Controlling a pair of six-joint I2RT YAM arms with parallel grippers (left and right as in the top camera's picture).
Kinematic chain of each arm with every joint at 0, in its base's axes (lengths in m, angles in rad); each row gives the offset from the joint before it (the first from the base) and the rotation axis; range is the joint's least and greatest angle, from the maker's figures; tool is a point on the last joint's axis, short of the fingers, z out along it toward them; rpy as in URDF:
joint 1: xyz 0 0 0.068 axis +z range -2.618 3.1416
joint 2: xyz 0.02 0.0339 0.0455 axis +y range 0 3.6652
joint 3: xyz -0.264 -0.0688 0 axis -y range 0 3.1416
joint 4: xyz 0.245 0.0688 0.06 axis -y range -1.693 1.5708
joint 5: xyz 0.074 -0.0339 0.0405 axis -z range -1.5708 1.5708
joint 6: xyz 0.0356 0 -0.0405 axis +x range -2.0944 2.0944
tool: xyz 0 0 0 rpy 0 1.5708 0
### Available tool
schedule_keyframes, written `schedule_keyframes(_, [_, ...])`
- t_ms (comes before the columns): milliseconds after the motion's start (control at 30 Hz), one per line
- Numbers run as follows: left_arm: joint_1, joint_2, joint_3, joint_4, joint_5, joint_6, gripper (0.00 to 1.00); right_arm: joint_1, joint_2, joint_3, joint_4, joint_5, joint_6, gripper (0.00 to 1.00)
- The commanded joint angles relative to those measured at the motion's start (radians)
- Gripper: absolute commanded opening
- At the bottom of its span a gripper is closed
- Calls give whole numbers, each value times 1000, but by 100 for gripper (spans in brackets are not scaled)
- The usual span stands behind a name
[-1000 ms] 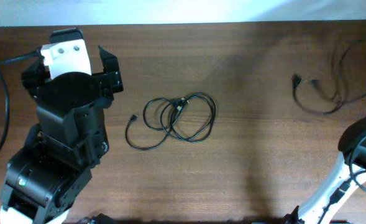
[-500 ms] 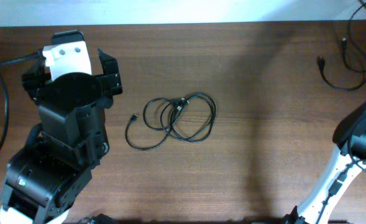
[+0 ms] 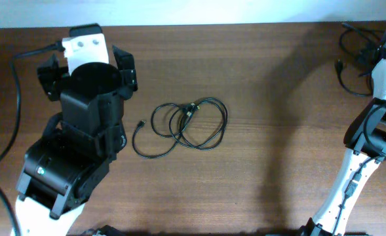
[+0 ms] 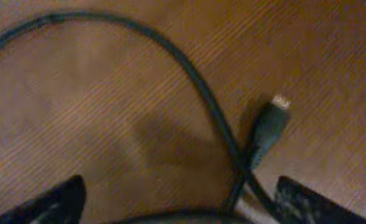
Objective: Untangle cables
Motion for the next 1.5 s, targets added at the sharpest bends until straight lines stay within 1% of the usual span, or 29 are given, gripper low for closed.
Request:
schedule_keyframes(0, [5, 10, -2, 2, -14, -10, 99, 3, -45, 132, -79, 2, -8, 99])
schedule_keyframes(67, [5, 12, -2, 1, -14, -10, 99, 4, -59, 241, -173, 2, -7, 99])
schedule_keyframes(100, [5, 12, -2, 1, -15, -10, 99, 5, -67, 326, -256, 2, 6, 99])
schedule_keyframes(200, [5, 12, -2, 1, -15, -10, 99, 5, -70, 522, -473, 2, 118, 99])
schedule_keyframes(300, [5, 12, -2, 0, -15, -10, 99, 5, -70, 616, -626, 0, 218, 100])
schedule_keyframes(367, [5, 12, -2, -2, -15, -9, 99, 6, -70, 617, -707, 1, 271, 100])
schedule_keyframes(500, [5, 12, -2, -2, -15, -9, 99, 11, -70, 607, -892, -22, 390, 92])
schedule_keyframes(567, [5, 12, -2, -5, -15, -9, 99, 11, -70, 607, -1013, -47, 506, 87])
schedule_keyframes(600, [5, 12, -2, -6, -15, -8, 99, 11, -70, 607, -1053, -48, 564, 78])
schedule_keyframes(633, [5, 12, -3, -6, -15, -8, 99, 11, -70, 607, -1085, -48, 612, 78])
schedule_keyframes(667, [5, 12, -2, -6, -15, -5, 99, 10, -70, 607, -1120, -47, 659, 78])
schedule_keyframes(733, [5, 12, -2, -9, -15, -5, 99, 10, -70, 595, -1124, -60, 675, 78])
schedule_keyframes(767, [5, 12, -2, -11, -15, -5, 99, 11, -70, 587, -1124, -63, 692, 82])
schedule_keyframes(833, [5, 12, -2, -14, -16, -1, 99, 16, -70, 564, -1124, -54, 720, 97])
schedule_keyframes(867, [5, 12, -2, -17, -16, -1, 99, 17, -70, 545, -1124, -42, 759, 99])
schedule_keyframes(933, [5, 11, -2, -17, -15, 3, 99, 16, -69, 481, -1123, 6, 897, 99])
schedule_keyframes(967, [5, 11, -2, -18, -16, 3, 99, 16, -68, 454, -1117, 24, 937, 90])
schedule_keyframes(1000, [5, 11, -2, -18, -16, 3, 99, 14, -68, 422, -1112, 34, 982, 70])
schedule_keyframes(1033, [5, 11, -2, -18, -16, 3, 99, 13, -68, 373, -1112, 40, 1053, 13])
schedule_keyframes(1067, [5, 11, -2, -18, -16, 3, 99, 13, -68, 339, -1113, 39, 1099, 4])
schedule_keyframes(1200, [5, 11, -2, -18, -16, 3, 99, 16, -68, 178, -1095, 36, 1297, 4])
schedule_keyframes(1333, [5, 11, -2, -18, -16, 9, 99, 16, -68, 53, -989, 40, 1310, 4])
schedule_keyframes(1467, [5, 11, -2, -18, -16, 18, 99, 15, -68, 49, -934, 85, 1310, 4])
